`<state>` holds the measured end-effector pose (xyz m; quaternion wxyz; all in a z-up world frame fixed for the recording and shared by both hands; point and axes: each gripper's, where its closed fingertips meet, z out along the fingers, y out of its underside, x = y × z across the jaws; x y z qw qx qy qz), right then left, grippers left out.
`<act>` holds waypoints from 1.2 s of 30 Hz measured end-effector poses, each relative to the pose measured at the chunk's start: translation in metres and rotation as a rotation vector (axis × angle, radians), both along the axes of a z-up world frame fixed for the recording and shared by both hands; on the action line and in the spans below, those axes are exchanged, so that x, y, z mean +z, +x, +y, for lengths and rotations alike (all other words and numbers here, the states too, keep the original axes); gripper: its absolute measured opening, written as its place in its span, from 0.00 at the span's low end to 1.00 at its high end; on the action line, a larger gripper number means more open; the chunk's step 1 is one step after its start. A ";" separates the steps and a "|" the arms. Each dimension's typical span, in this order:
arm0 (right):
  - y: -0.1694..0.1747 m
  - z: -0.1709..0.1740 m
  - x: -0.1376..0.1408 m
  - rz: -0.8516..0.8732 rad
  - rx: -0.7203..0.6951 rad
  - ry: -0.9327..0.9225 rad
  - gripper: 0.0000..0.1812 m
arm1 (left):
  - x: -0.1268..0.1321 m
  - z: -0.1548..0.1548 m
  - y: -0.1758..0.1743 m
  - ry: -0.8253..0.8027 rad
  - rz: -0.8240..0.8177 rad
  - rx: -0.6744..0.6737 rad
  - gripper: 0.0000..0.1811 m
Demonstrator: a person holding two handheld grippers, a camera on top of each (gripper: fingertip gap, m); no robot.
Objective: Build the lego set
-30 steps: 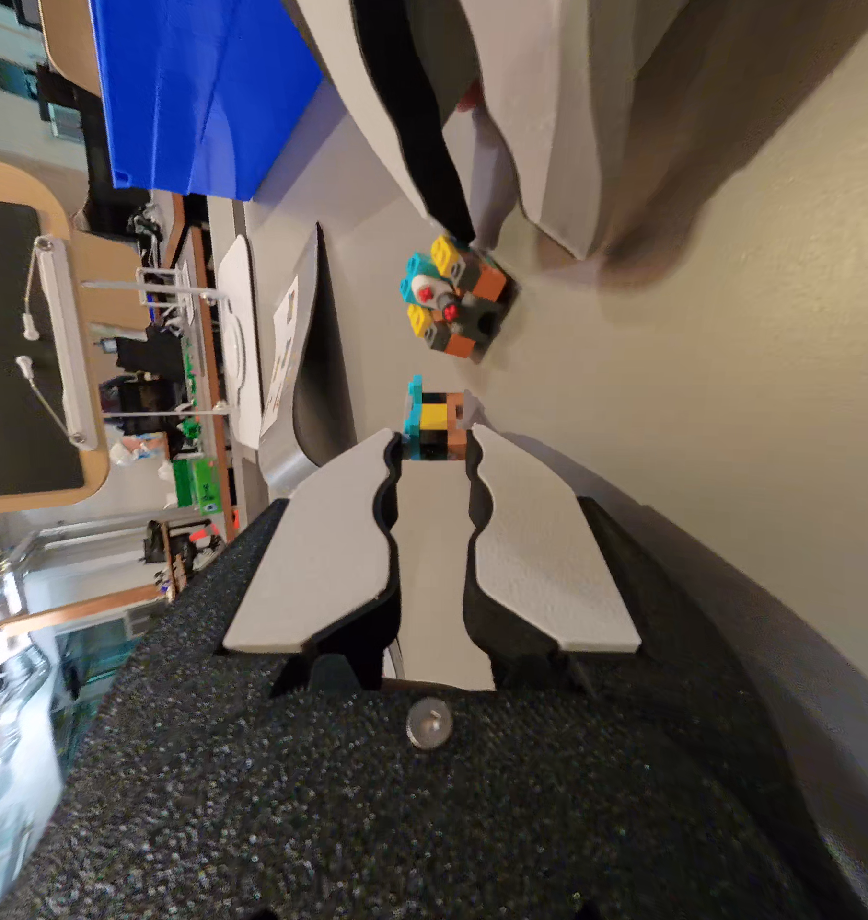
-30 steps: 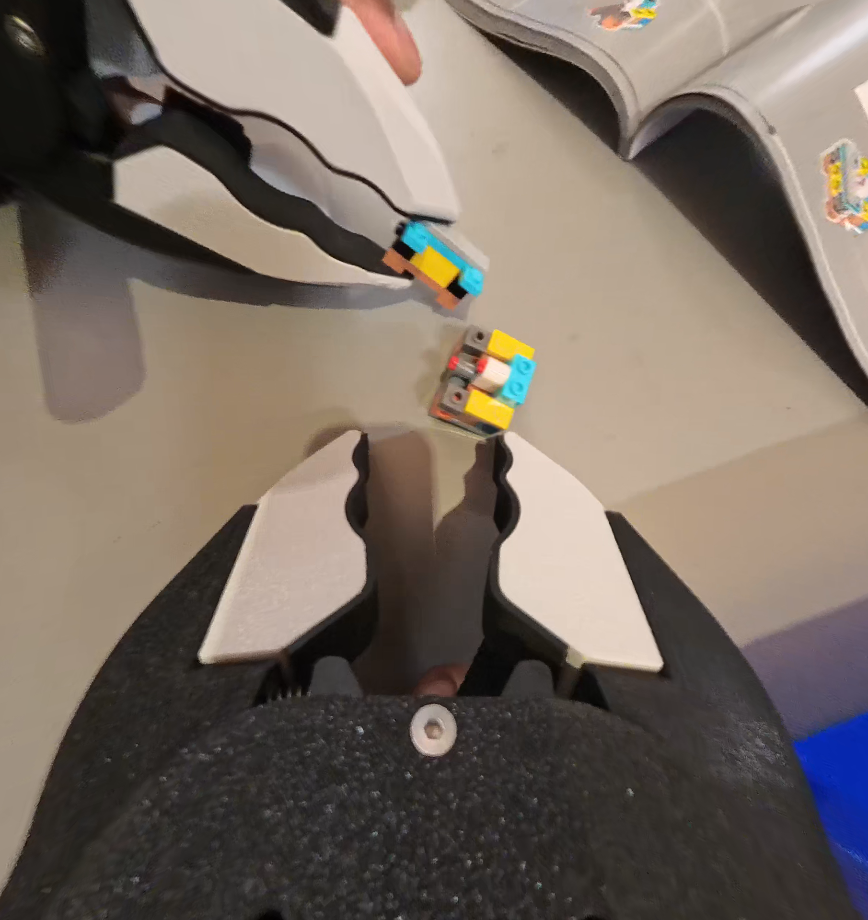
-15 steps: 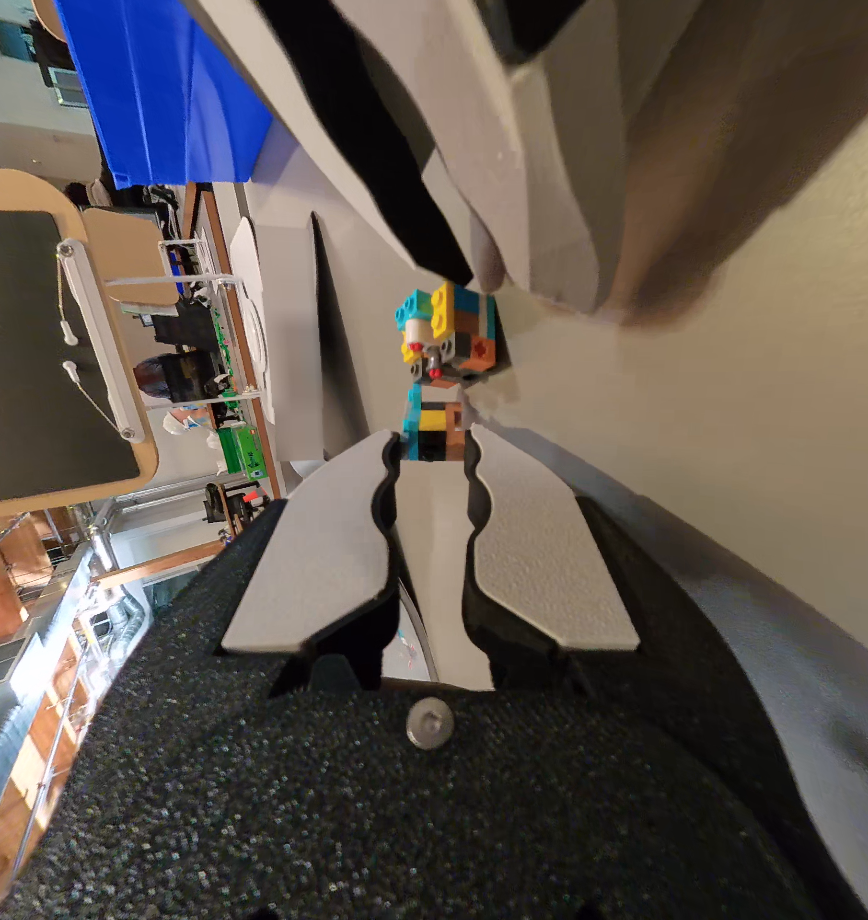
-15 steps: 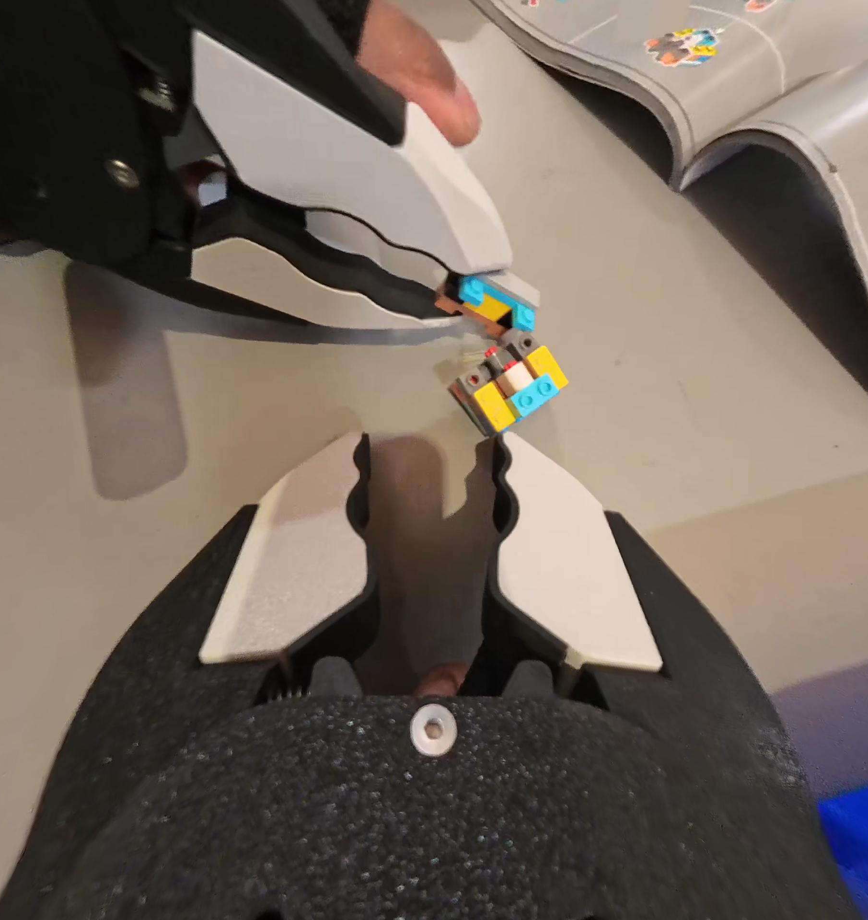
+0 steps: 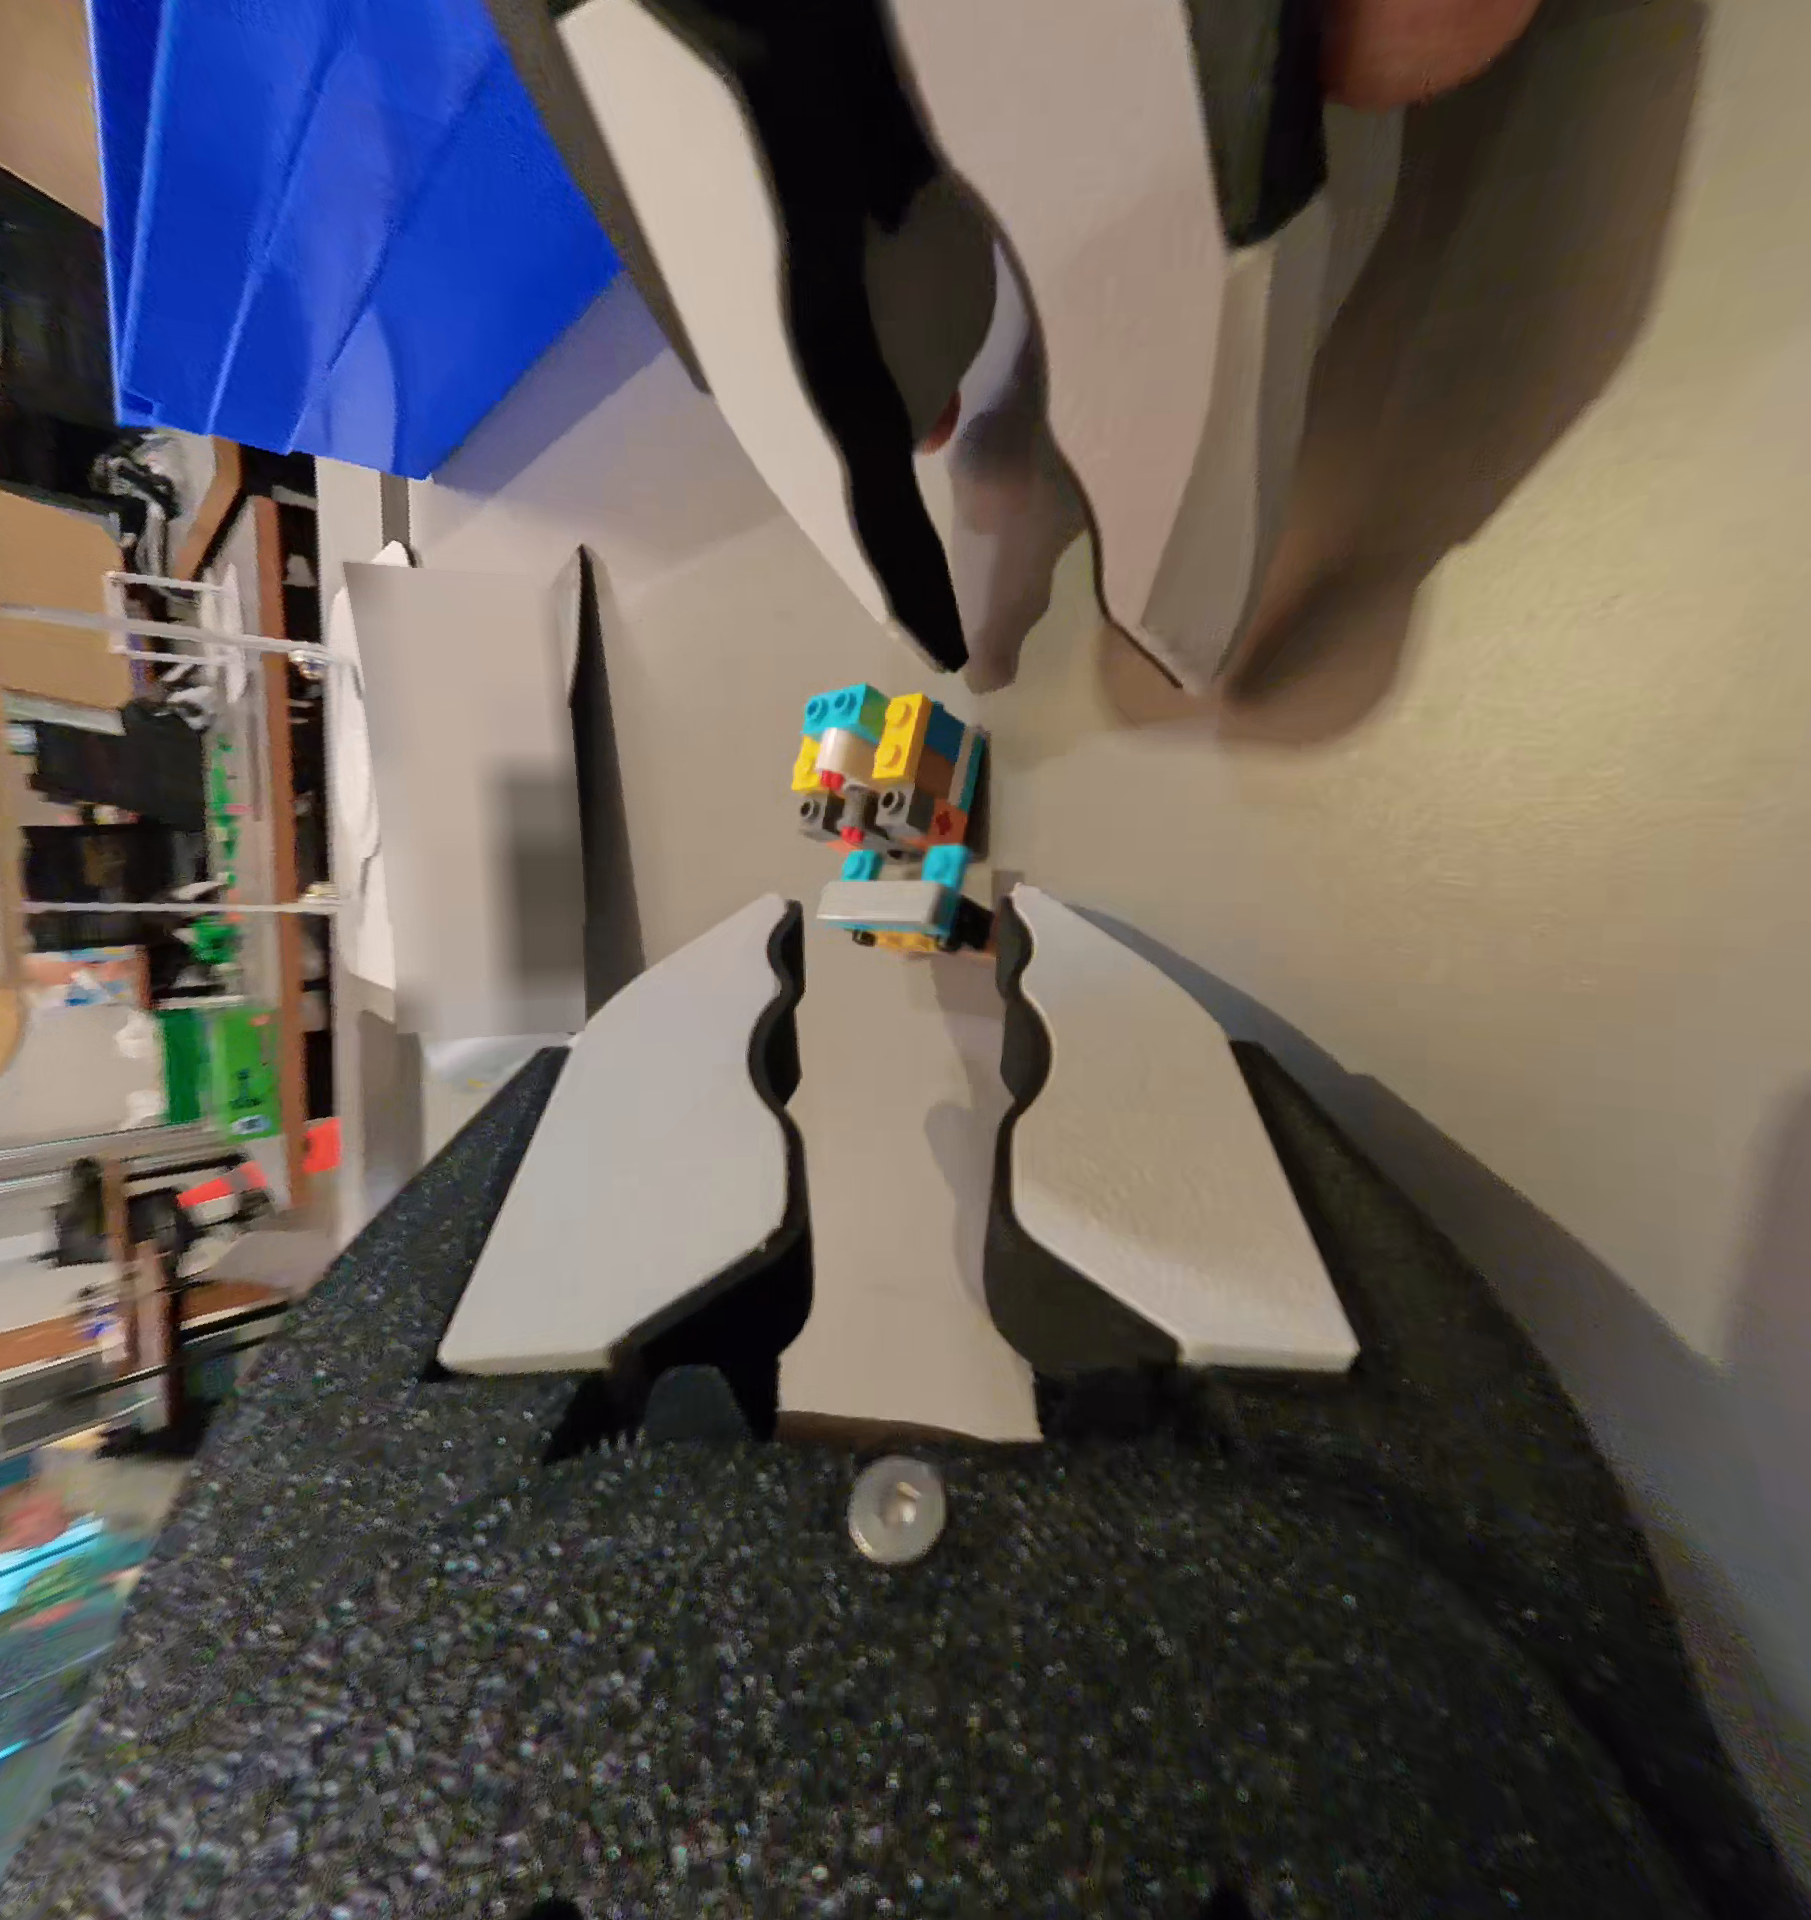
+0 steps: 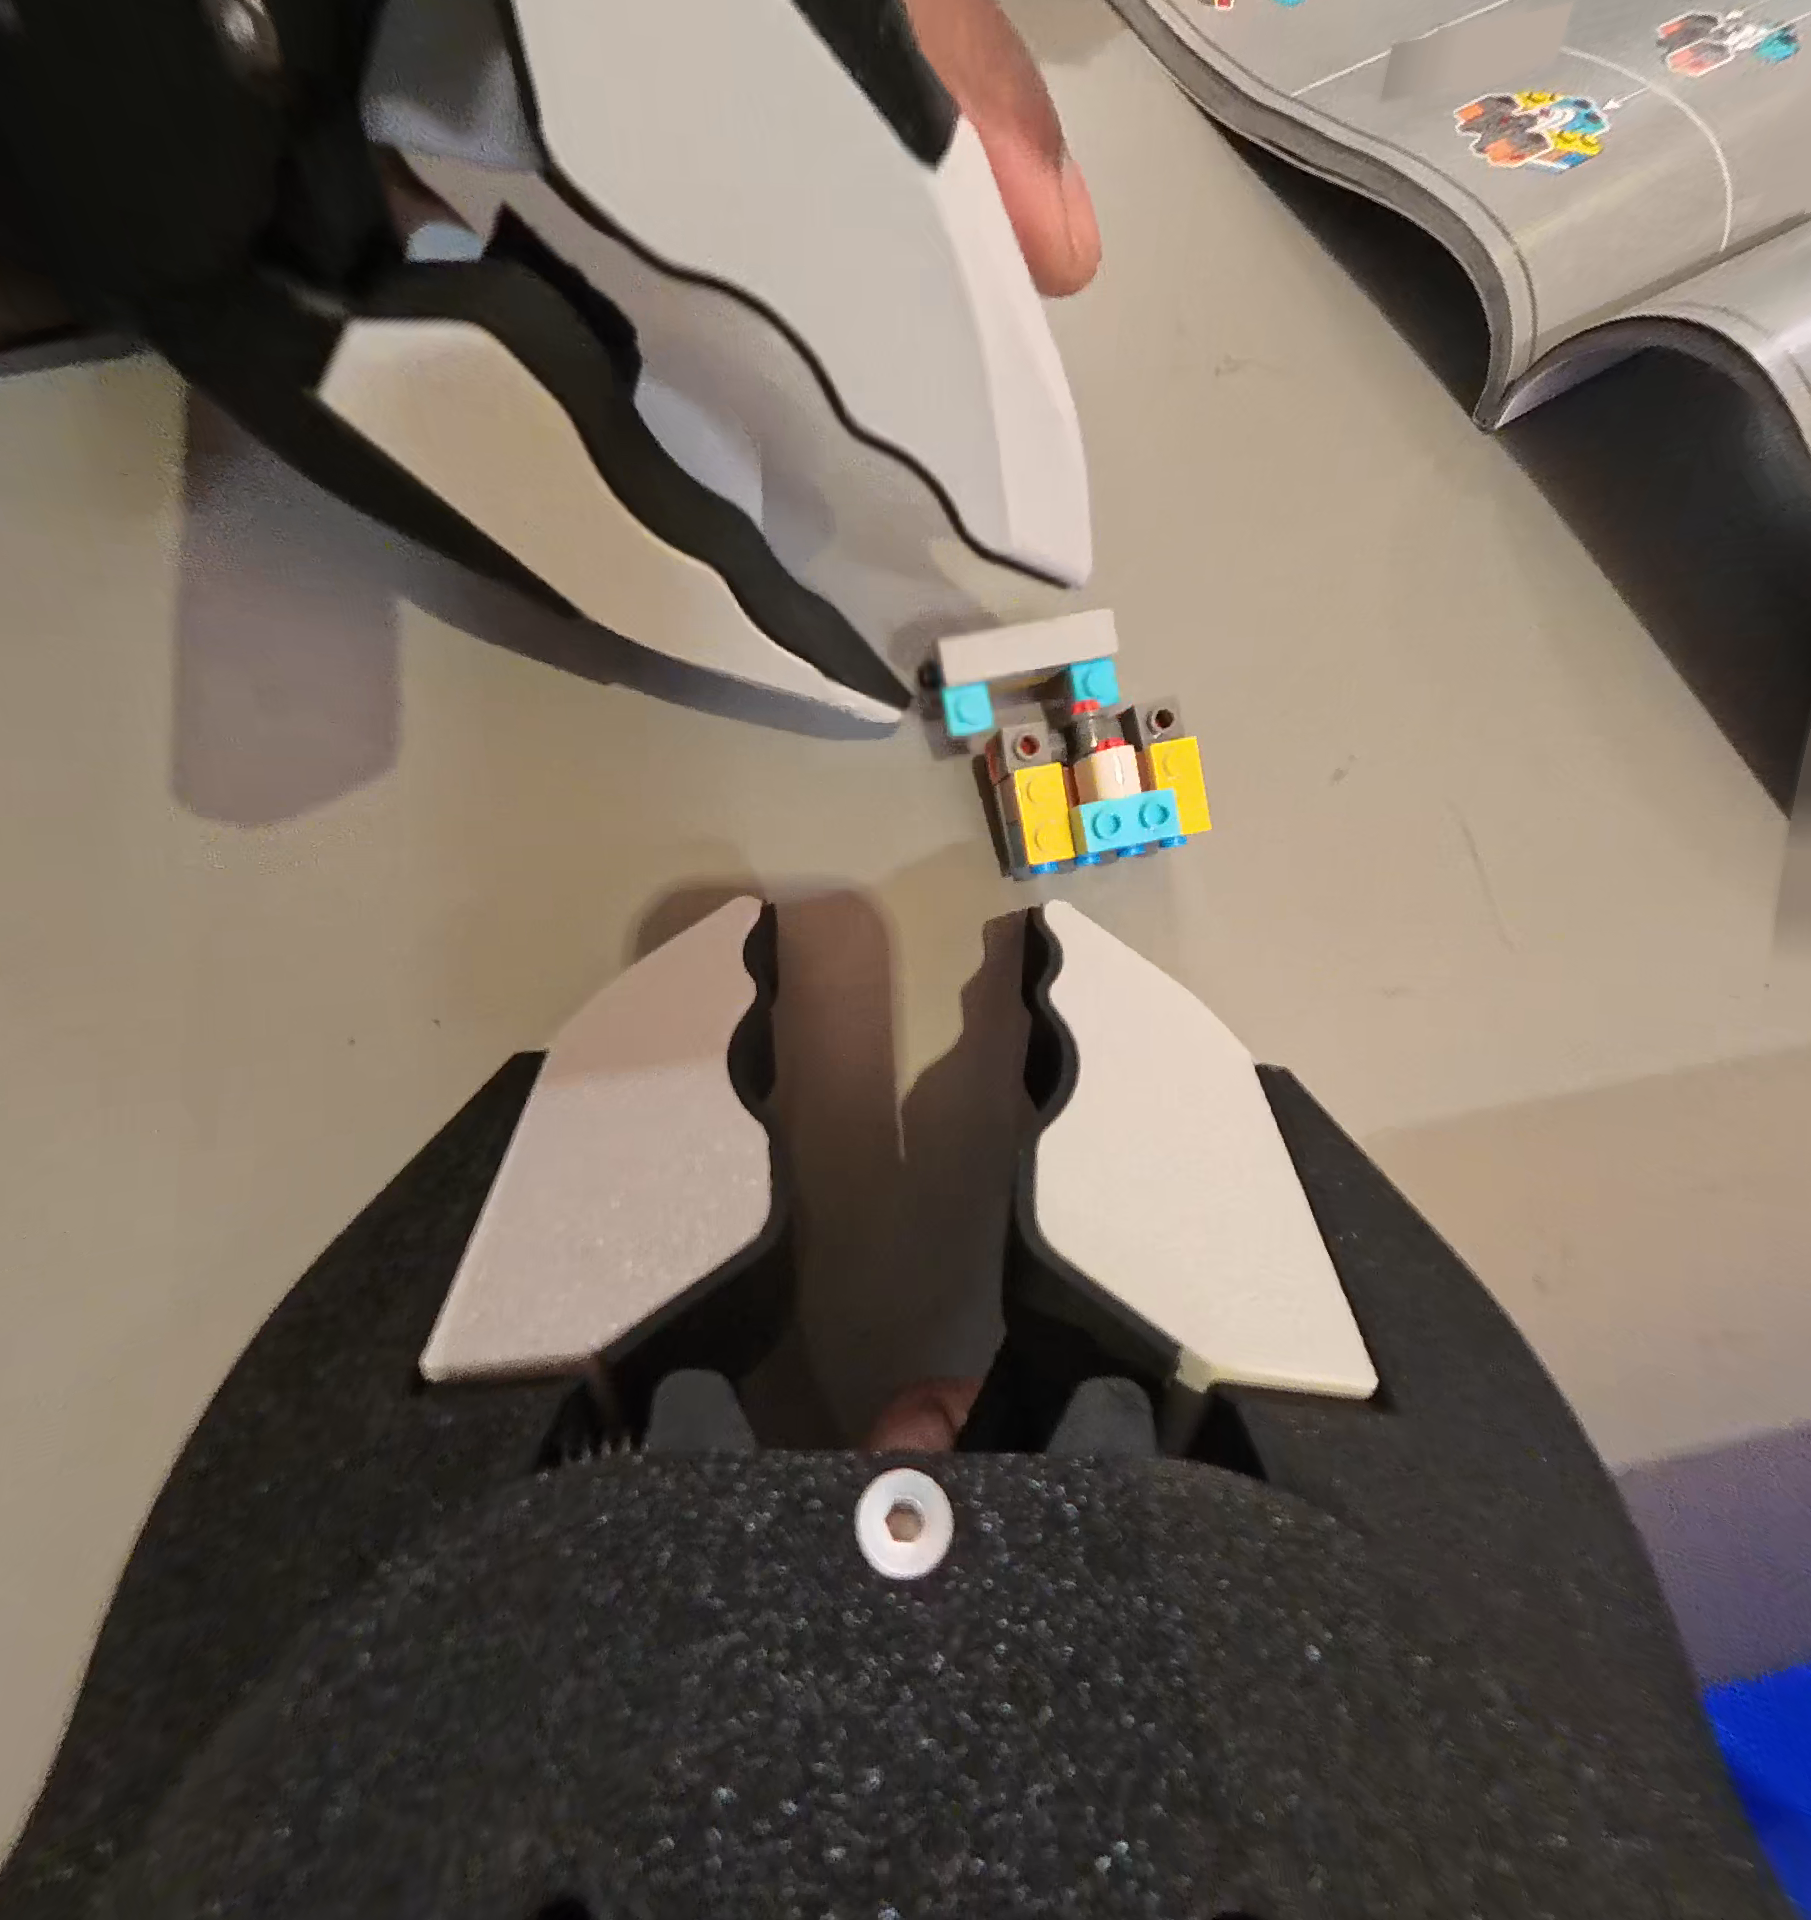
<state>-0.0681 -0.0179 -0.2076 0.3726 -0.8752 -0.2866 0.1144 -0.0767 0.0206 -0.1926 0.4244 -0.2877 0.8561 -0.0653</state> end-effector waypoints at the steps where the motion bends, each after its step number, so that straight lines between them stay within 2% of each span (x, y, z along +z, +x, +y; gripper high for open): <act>1: 0.001 0.000 0.001 0.002 0.000 0.001 0.25 | 0.002 -0.001 -0.002 -0.055 -0.006 -0.004 0.20; 8: 0.010 0.007 0.001 -0.013 -0.018 0.026 0.28 | 0.001 0.006 -0.008 -0.386 0.060 -0.024 0.25; 12: 0.017 0.014 0.000 -0.064 -0.004 0.066 0.31 | -0.004 0.004 -0.006 -0.454 0.158 -0.105 0.28; 19: 0.019 0.029 0.002 -0.076 0.056 0.104 0.34 | -0.016 -0.002 -0.003 -0.475 0.329 -0.209 0.28; 22: 0.016 0.034 0.001 -0.078 0.084 0.099 0.34 | -0.019 -0.008 -0.005 -0.505 0.366 -0.247 0.21; 26: 0.015 0.038 -0.002 -0.068 0.093 0.067 0.29 | -0.018 -0.005 -0.004 -0.535 0.324 -0.247 0.20; 29: 0.015 0.041 -0.003 -0.058 0.088 0.058 0.22 | -0.014 0.002 -0.003 -0.595 0.249 -0.235 0.20; 36: 0.011 0.042 0.002 -0.050 0.110 0.098 0.20 | 0.022 0.002 0.009 -0.729 0.008 -0.282 0.20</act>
